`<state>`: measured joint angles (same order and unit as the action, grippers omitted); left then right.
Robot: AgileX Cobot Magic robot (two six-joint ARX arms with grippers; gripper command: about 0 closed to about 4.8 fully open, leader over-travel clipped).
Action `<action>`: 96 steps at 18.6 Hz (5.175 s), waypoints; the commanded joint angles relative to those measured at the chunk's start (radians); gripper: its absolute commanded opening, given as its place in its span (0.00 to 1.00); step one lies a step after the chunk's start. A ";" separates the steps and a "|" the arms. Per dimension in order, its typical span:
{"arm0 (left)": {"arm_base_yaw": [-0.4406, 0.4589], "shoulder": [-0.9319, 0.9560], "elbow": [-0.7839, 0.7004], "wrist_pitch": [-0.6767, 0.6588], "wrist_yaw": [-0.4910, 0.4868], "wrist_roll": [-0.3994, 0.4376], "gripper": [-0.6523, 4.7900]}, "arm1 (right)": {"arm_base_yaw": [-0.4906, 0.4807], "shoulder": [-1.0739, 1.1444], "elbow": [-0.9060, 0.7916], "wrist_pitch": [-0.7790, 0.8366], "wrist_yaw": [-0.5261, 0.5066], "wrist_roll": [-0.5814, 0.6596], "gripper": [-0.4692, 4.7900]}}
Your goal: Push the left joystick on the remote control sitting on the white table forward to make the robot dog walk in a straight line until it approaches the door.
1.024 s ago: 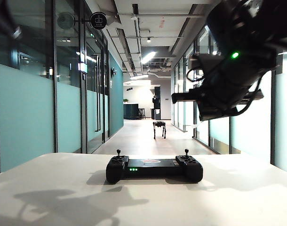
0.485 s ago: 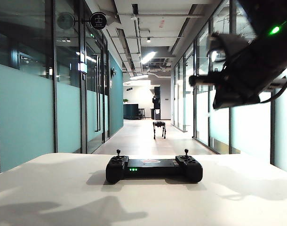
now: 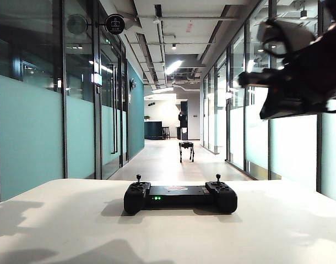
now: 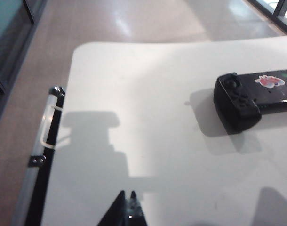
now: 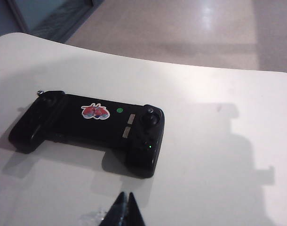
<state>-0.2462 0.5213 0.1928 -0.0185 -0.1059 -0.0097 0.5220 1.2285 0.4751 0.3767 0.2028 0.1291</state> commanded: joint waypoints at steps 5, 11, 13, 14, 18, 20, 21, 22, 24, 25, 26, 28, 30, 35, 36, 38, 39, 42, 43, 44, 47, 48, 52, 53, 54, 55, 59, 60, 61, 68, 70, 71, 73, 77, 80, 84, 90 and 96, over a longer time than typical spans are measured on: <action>-0.001 0.000 0.003 -0.025 0.020 -0.028 0.11 | 0.002 -0.135 -0.096 0.000 -0.022 -0.006 0.08; -0.001 0.000 0.003 -0.025 0.020 -0.028 0.11 | 0.002 -0.282 -0.185 -0.067 -0.050 -0.007 0.08; -0.001 0.000 0.003 -0.025 0.020 -0.028 0.11 | 0.002 -0.325 -0.201 -0.087 -0.074 -0.007 0.08; -0.001 0.000 0.003 -0.025 0.020 -0.028 0.11 | 0.002 -0.352 -0.211 -0.098 -0.074 -0.007 0.08; -0.001 0.000 0.003 -0.025 0.020 -0.028 0.11 | 0.001 -0.506 -0.280 -0.130 -0.075 -0.029 0.08; 0.000 0.000 0.003 -0.025 0.020 -0.028 0.11 | 0.001 -0.583 -0.309 -0.173 -0.074 -0.029 0.08; -0.001 0.000 0.003 -0.025 0.020 -0.027 0.11 | 0.001 -0.620 -0.322 -0.193 -0.074 -0.029 0.08; -0.001 0.000 0.003 -0.025 0.020 -0.028 0.11 | 0.001 -0.665 -0.338 -0.212 -0.074 -0.029 0.08; 0.000 0.000 0.003 -0.025 0.020 -0.028 0.11 | 0.000 -0.747 -0.367 -0.242 -0.073 -0.029 0.08; -0.001 0.000 0.003 -0.025 0.020 -0.027 0.11 | 0.000 -0.780 -0.379 -0.254 -0.069 -0.029 0.08; -0.001 0.000 0.003 -0.025 0.020 -0.027 0.11 | -0.002 -0.814 -0.391 -0.266 -0.070 -0.029 0.08; 0.000 0.000 0.003 -0.025 0.020 -0.028 0.11 | -0.020 -0.881 -0.417 -0.283 -0.071 -0.029 0.08; -0.001 0.000 0.003 -0.025 0.020 -0.028 0.11 | -0.057 -0.946 -0.447 -0.285 -0.074 -0.029 0.08; -0.001 0.000 0.003 -0.025 0.020 -0.028 0.11 | -0.188 -1.048 -0.476 -0.329 -0.146 -0.081 0.08; 0.000 0.000 0.003 -0.025 0.020 -0.027 0.11 | -0.209 -1.057 -0.476 -0.336 -0.155 -0.085 0.08; -0.001 0.000 0.003 -0.025 0.020 -0.027 0.11 | -0.266 -1.089 -0.476 -0.350 -0.175 -0.085 0.08; -0.001 0.000 0.003 -0.025 0.020 -0.027 0.11 | -0.294 -1.107 -0.476 -0.351 -0.185 -0.085 0.08; -0.001 0.000 0.003 -0.025 0.020 -0.027 0.11 | -0.359 -1.167 -0.476 -0.351 -0.188 -0.085 0.08; 0.000 0.000 0.003 -0.025 0.020 -0.028 0.11 | -0.381 -1.189 -0.476 -0.351 -0.187 -0.085 0.08; -0.001 0.000 0.003 -0.025 0.020 -0.028 0.11 | -0.397 -1.207 -0.476 -0.352 -0.187 -0.085 0.08; 0.000 0.000 0.003 -0.026 0.020 -0.028 0.11 | -0.439 -1.229 -0.476 -0.351 -0.187 -0.085 0.08; 0.000 0.000 0.003 -0.024 0.020 -0.028 0.11 | -0.439 -1.229 -0.476 -0.351 -0.187 -0.085 0.08; 0.000 0.000 0.003 -0.025 0.020 -0.028 0.11 | -0.439 -1.229 -0.476 -0.351 -0.187 -0.083 0.08; -0.001 0.000 0.003 -0.025 0.020 -0.028 0.11 | -0.439 -1.229 -0.476 -0.351 -0.187 -0.077 0.08; 0.000 0.000 0.003 -0.025 0.020 -0.028 0.11 | -0.439 -1.229 -0.476 -0.351 -0.188 -0.077 0.08; 0.000 0.000 0.003 -0.025 0.020 -0.028 0.11 | -0.439 -1.229 -0.476 -0.351 -0.192 -0.078 0.08; -0.001 0.000 0.003 -0.025 0.020 -0.027 0.11 | -0.439 -1.229 -0.476 -0.351 -0.188 -0.078 0.08; 0.000 0.000 0.003 -0.025 0.020 -0.028 0.11 | -0.439 -1.229 -0.476 -0.351 -0.179 -0.078 0.08; -0.001 0.000 0.003 -0.025 0.020 -0.028 0.11 | -0.439 -1.229 -0.476 -0.351 -0.179 -0.078 0.08; 0.000 0.000 0.003 -0.025 0.020 -0.027 0.11 | -0.439 -1.229 -0.476 -0.351 -0.179 -0.078 0.08; 0.000 0.000 0.003 -0.025 0.020 -0.027 0.11 | -0.439 -1.229 -0.476 -0.351 -0.179 -0.078 0.08; 0.000 0.000 0.003 -0.025 0.020 -0.028 0.11 | -0.439 -1.229 -0.476 -0.351 -0.179 -0.078 0.08; 0.000 -0.012 0.003 -0.031 0.020 -0.027 0.11 | -0.439 -1.229 -0.476 -0.351 -0.180 -0.078 0.08; 0.002 -0.124 0.001 -0.036 0.012 -0.024 0.11 | -0.439 -1.229 -0.476 -0.351 -0.180 -0.078 0.08; 0.029 -0.204 0.001 -0.033 0.019 -0.017 0.11 | -0.439 -1.229 -0.476 -0.351 -0.180 -0.078 0.08; 0.086 -0.287 -0.005 -0.024 0.048 0.021 0.11 | -0.439 -1.229 -0.476 -0.351 -0.180 -0.078 0.08; 0.163 -0.386 -0.077 0.023 0.106 0.016 0.11 | -0.439 -1.229 -0.476 -0.351 -0.179 -0.078 0.08; 0.248 -0.513 -0.142 0.027 0.193 0.016 0.11 | -0.439 -1.229 -0.476 -0.351 -0.180 -0.078 0.08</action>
<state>-0.0017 0.0246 0.0601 -0.0032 0.0776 0.0063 0.0830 0.0025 0.0078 0.0101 0.0227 0.0479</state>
